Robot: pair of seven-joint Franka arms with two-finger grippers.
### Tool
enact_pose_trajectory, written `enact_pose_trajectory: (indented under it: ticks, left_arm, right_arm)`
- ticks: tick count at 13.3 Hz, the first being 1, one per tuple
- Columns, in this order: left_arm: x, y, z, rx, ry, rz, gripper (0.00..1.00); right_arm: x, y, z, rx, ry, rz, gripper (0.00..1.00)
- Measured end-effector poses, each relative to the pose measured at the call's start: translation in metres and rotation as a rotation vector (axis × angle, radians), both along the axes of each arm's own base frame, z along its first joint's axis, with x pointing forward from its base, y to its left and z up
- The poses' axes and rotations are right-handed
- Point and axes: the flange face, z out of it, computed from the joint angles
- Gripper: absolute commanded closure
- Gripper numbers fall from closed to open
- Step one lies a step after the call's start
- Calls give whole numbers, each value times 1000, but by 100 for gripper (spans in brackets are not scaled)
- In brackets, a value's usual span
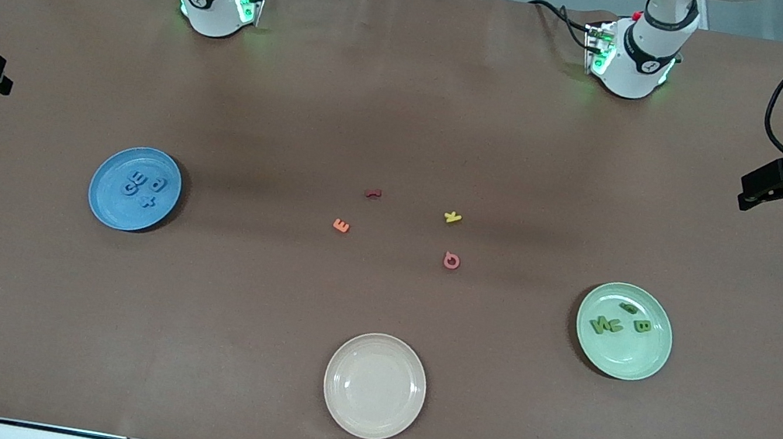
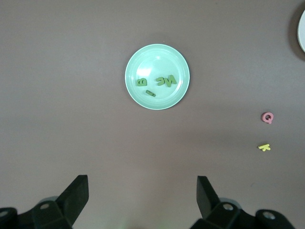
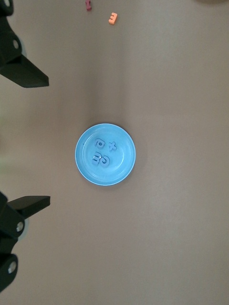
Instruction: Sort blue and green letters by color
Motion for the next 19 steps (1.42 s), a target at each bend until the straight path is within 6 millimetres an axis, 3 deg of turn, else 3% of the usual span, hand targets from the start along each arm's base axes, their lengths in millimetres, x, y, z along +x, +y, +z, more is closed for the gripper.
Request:
enact_pose_trajectory:
  ticks: [19]
  left_arm:
    - [0, 0, 6, -1, -13, -1, 0]
  right_arm:
    - [1, 3, 16, -3, -34, 6, 0]
